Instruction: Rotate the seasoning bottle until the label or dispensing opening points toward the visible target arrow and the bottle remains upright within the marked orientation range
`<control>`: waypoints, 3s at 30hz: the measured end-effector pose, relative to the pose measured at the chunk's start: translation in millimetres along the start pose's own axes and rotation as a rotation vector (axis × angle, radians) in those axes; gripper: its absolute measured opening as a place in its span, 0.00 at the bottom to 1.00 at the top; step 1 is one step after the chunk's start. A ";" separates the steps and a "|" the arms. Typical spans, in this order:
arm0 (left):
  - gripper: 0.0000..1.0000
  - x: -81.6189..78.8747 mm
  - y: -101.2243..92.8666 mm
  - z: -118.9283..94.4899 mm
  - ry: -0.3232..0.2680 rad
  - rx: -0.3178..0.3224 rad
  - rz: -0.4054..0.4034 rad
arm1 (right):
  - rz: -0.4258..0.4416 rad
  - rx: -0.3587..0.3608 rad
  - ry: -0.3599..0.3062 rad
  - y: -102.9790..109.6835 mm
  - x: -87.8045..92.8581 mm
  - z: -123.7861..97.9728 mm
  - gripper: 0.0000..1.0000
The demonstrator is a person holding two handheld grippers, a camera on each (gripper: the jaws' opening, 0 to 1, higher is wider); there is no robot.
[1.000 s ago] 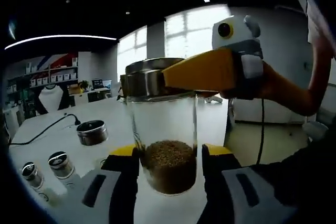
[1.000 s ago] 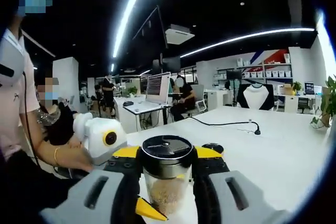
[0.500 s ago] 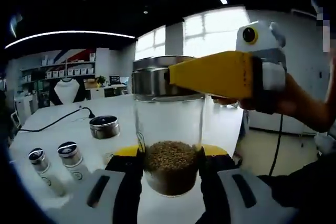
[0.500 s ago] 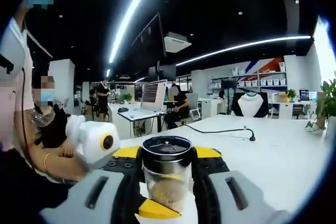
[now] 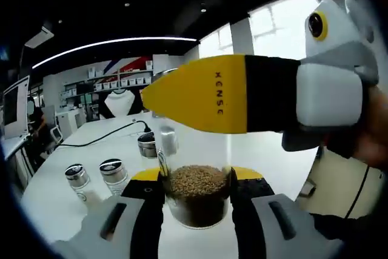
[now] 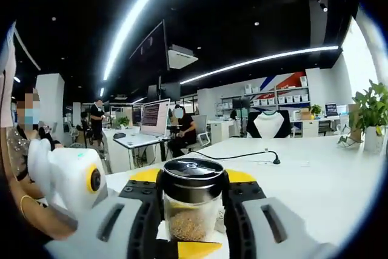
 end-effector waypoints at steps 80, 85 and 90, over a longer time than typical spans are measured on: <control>0.44 -15.8 -14.7 6.6 -0.064 0.233 -0.020 | -0.041 0.013 -0.010 -1.6 -6.7 -12.7 0.36; 0.44 -15.0 -7.7 10.4 -0.064 0.115 0.000 | -0.055 0.094 0.010 -3.8 -4.4 -5.5 0.37; 0.44 -16.4 -2.1 10.9 -0.099 0.043 -0.029 | -0.002 0.140 0.000 -5.0 -2.7 -1.5 0.36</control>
Point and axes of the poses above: the point that each gripper's makers call its tool centre point, and the gripper's own axes: z roughly forward along the fingers, y roughly to its left, x roughly out of its underside, the point moved 1 cm from there along -z, roughly backward along the fingers, and after that the axes turned 1 degree about y, right-handed, at the moved point
